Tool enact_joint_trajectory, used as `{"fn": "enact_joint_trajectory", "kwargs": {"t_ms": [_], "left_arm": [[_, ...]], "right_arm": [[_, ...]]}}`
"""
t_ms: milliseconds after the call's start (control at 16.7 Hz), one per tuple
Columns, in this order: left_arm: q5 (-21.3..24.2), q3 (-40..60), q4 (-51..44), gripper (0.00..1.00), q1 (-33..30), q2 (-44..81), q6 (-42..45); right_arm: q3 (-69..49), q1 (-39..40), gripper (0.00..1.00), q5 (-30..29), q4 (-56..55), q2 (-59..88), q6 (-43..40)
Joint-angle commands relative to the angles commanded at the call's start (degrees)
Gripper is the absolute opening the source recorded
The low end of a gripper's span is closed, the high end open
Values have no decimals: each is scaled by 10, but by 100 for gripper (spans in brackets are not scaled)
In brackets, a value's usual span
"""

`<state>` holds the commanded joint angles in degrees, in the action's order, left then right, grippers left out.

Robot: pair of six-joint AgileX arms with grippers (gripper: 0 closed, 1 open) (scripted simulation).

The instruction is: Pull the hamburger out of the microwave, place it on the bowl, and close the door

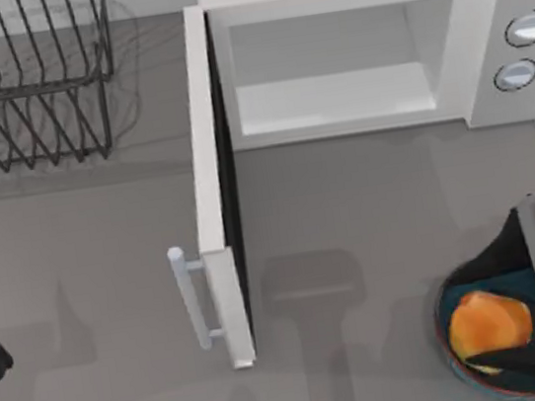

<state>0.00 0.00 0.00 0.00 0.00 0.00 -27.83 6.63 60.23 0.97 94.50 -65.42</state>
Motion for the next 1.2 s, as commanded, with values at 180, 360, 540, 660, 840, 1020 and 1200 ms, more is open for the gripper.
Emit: {"fn": "enact_joint_trajectory", "kwargs": {"t_ms": [180,360,540,660,840,1020,1200], "left_arm": [[0,0,0,100,0,0,0],[0,0,0,100,0,0,0],[0,0,0,100,0,0,0],[0,0,0,100,0,0,0],[0,0,0,100,0,0,0],[0,0,0,100,0,0,0],[0,0,0,100,0,0,0]], "right_arm": [[26,-6,100,-57,-1,-88,63],[64,-15,100,-139,-2,-228,154],[110,-26,100,-240,-4,-407,263],[143,-34,100,-312,-5,-532,341],[192,-46,100,-417,-7,-705,456],[236,-56,100,-511,-8,-839,558],[267,-64,100,-578,-9,-919,630]]}}
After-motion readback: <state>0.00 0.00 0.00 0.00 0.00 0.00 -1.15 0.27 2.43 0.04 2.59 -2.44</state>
